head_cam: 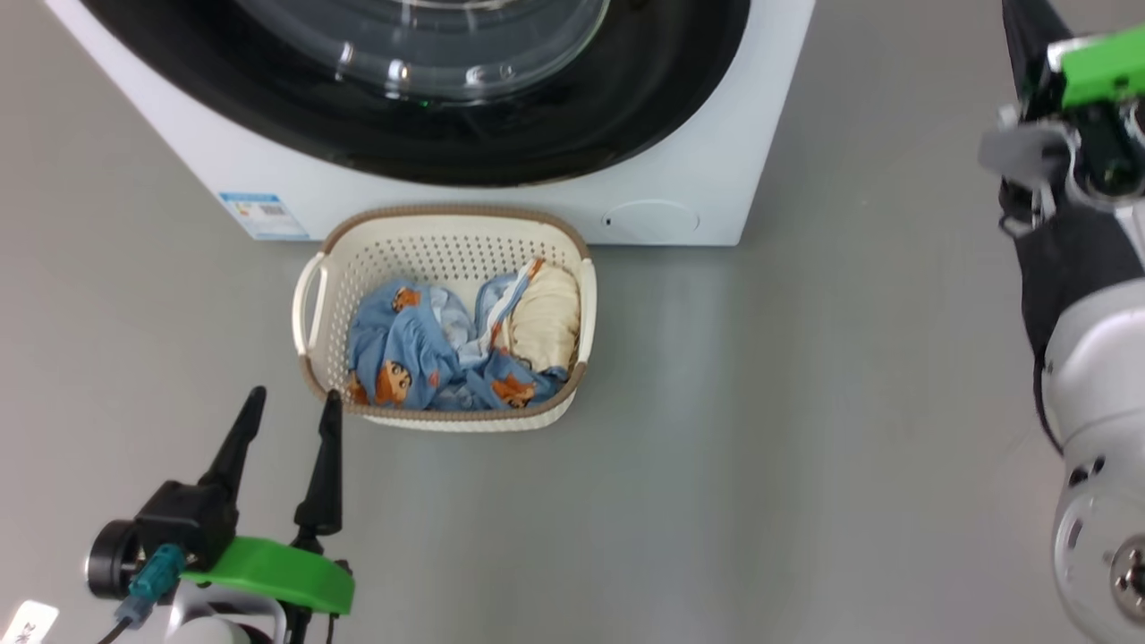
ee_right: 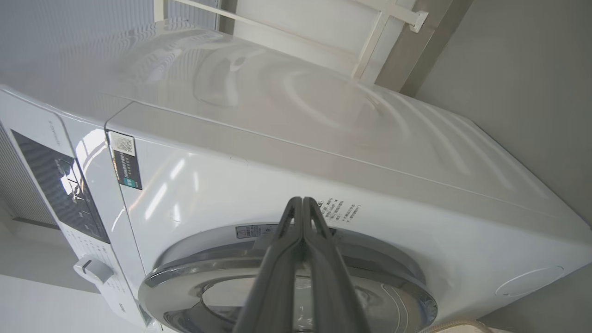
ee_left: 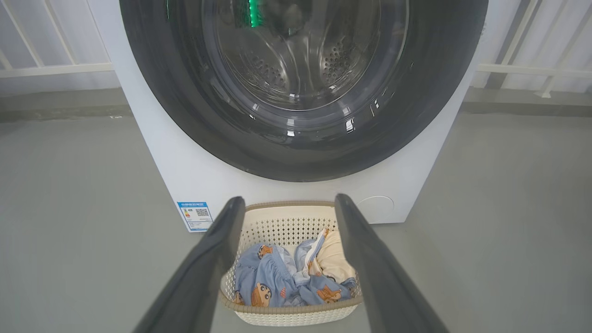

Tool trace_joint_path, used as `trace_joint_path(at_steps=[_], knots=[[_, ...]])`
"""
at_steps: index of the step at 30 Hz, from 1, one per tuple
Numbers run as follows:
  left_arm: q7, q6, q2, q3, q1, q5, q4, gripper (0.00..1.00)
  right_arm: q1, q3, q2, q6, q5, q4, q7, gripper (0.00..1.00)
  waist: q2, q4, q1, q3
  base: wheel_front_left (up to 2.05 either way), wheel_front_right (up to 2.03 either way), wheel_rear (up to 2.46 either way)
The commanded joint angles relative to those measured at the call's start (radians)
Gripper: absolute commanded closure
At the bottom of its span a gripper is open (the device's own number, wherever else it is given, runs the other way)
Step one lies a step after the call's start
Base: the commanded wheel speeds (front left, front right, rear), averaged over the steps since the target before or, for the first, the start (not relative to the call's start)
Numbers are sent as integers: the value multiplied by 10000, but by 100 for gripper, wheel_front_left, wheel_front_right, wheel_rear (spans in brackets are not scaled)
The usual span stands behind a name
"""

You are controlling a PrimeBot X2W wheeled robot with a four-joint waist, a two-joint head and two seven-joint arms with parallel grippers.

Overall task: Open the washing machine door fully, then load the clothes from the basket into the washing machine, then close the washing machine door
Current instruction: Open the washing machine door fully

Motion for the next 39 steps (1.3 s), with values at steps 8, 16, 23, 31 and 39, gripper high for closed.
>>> trace_joint_path(at_steps=[8,16,23,31,39], knots=[[-63,166,161,-126,-572,-395,-335,0,-1827,186,40,17,-529,949,793,100,-1,593,0,654,0,0,0],[-63,201,161,-315,-963,-752,-447,0,-3018,76,-162,17,-778,1731,1003,100,-1,980,0,1228,0,0,0],[-63,199,161,-437,-1234,-848,-603,0,-3757,196,-212,17,-1079,2158,1200,100,-1,1153,0,1656,0,0,0],[-63,258,160,-712,-1584,-1136,-608,0,-4334,338,-95,17,-1364,2444,1345,100,-1,1344,0,2063,0,0,0],[-63,265,160,-856,-1817,-1290,-607,0,-4741,414,-58,17,-1659,2673,1263,100,-1,1543,0,2336,0,0,0]])
